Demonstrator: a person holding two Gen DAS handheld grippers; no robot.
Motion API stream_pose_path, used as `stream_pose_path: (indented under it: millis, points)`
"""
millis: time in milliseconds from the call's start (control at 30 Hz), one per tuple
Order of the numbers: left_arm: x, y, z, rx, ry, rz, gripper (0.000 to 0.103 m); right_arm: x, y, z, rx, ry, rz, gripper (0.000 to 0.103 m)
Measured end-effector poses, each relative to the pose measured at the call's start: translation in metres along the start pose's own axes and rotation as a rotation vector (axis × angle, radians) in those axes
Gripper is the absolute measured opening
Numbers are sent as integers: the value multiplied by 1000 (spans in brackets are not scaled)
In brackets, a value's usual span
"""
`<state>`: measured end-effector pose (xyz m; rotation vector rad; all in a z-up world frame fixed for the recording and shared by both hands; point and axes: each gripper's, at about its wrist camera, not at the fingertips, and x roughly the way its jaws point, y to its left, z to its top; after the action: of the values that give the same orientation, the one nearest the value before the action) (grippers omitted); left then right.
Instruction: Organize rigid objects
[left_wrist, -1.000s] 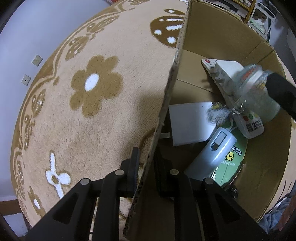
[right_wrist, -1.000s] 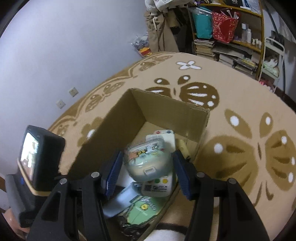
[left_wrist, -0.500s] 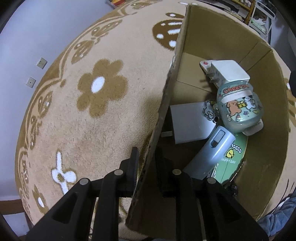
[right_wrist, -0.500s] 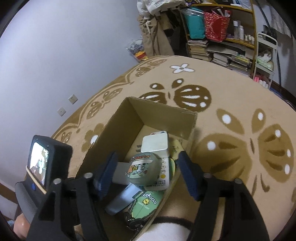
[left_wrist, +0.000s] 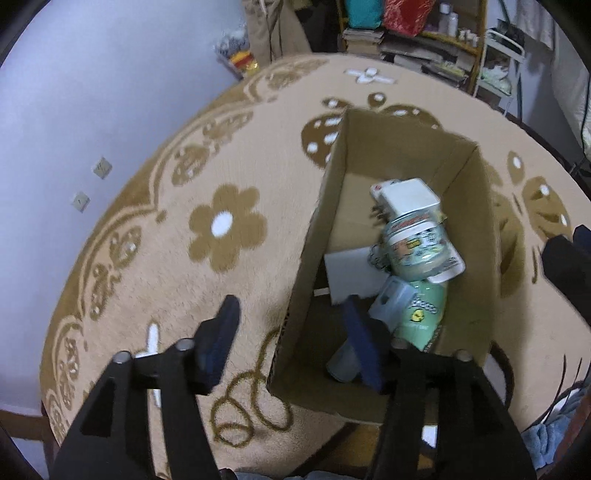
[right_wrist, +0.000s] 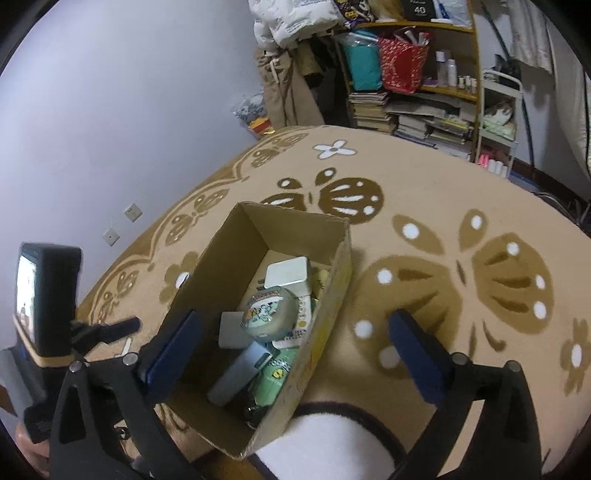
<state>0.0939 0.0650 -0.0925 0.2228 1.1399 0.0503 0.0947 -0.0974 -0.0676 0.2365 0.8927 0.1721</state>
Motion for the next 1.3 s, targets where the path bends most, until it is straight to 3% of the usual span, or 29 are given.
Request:
stream_pose_path:
  millis: [100, 200, 600, 1000, 1300]
  points:
    - [-15, -7, -3, 21, -37, -6, 89, -14, -1, -5, -12, -18, -33, 103]
    - [-25, -11, -7, 15, -66, 2, 95, -27, -4, -10, -13, -41, -66, 103]
    - [-55, -17, -27, 35, -159, -12, 97, -73, -21, -34, 33, -116, -89, 103]
    - [-109, -17, -63, 44, -365, 45, 97, -117, -22, -72, 43, -295, -99, 103]
    - [-140, -23, -100, 49, -489, 1, 97, -145, -28, -96, 79, -401, -85, 103]
